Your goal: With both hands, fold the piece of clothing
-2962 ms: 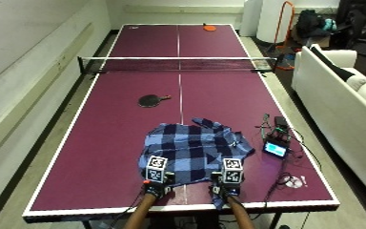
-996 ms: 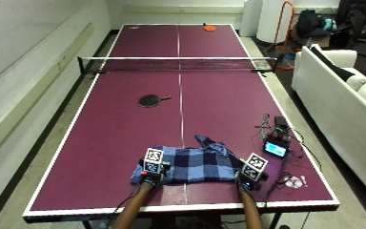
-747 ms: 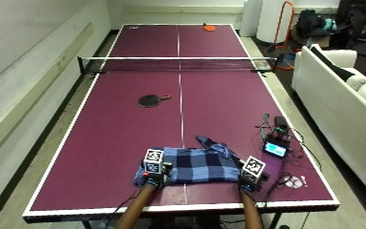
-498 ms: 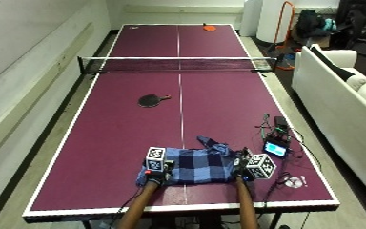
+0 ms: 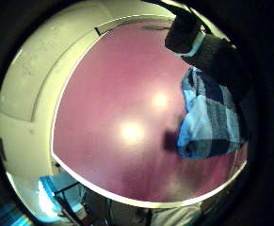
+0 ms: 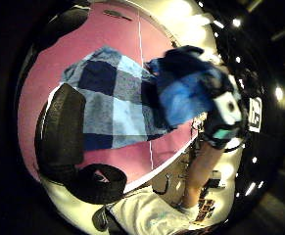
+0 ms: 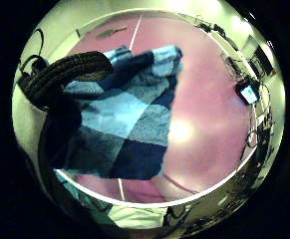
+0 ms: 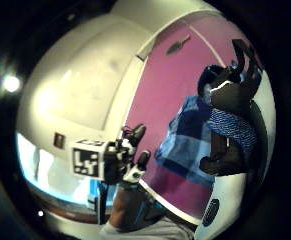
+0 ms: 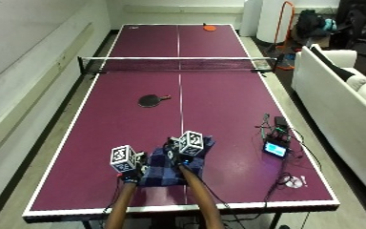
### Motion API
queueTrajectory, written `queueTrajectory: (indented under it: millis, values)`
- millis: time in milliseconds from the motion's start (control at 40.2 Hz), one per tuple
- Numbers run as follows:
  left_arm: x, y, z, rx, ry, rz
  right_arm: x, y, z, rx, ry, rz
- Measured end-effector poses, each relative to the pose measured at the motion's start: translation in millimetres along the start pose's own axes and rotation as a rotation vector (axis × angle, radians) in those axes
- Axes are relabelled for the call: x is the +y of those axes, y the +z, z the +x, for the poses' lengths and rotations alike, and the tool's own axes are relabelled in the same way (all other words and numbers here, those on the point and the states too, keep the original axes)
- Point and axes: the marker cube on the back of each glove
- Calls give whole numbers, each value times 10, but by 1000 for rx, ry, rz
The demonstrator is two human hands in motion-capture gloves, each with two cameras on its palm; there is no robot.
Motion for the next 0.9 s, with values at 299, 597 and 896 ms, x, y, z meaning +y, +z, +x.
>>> queueTrajectory:
  millis: [299,597,896]
  values:
    - [336,-397,-288,2,-86,0,270,720,-425,-252,-166,-397]
    - [167,-157,-6,-71,11,1,300,-60,438,403,-168,-190]
    - [35,-238,597,-160,126,97,28,-312,1581,591,0,2]
